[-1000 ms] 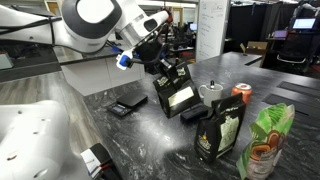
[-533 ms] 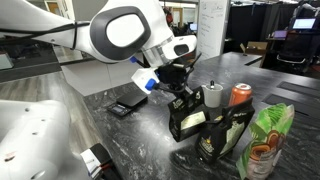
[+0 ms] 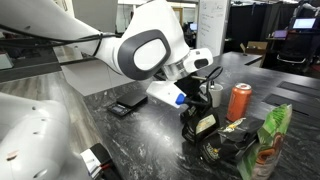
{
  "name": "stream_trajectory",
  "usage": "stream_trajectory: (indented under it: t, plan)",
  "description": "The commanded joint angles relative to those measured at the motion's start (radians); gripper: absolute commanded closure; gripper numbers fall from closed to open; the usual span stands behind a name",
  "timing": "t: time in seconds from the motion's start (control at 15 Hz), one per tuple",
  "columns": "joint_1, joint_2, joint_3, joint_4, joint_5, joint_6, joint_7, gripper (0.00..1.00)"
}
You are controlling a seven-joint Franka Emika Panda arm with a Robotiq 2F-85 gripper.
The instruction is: Remove the black packet from the scale and put it on the right side of the table
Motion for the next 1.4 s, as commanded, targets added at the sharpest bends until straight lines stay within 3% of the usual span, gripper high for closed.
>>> stream_trajectory:
  t: [0.0, 0.07, 0.13, 0.27, 0.4, 0.67, 0.87, 1.0, 1.33]
  plan:
    - [0.051, 0.082, -0.025, 0.033, 0.024, 0.065, -0.108, 0.99]
    - [0.064, 0.094, -0.031, 0.039, 0.034, 0.068, -0.123, 0.99]
    - [0.076, 0.101, -0.035, 0.044, 0.049, 0.066, -0.129, 0.71]
    - [0.088, 0.103, -0.034, 0.056, 0.09, 0.03, -0.113, 0.64]
    - [0.069, 0.084, -0.005, 0.061, 0.121, -0.005, -0.05, 0.49]
    - [-0.027, -0.003, 0.12, 0.056, 0.072, -0.071, 0.177, 0.21]
    - [-0.115, -0.105, 0.26, 0.05, -0.022, -0.121, 0.381, 0.02]
    - [-0.122, -0.173, 0.328, 0.056, -0.047, -0.173, 0.475, 0.0]
    - [0.018, -0.255, 0.357, 0.076, 0.07, -0.251, 0.5, 0.0]
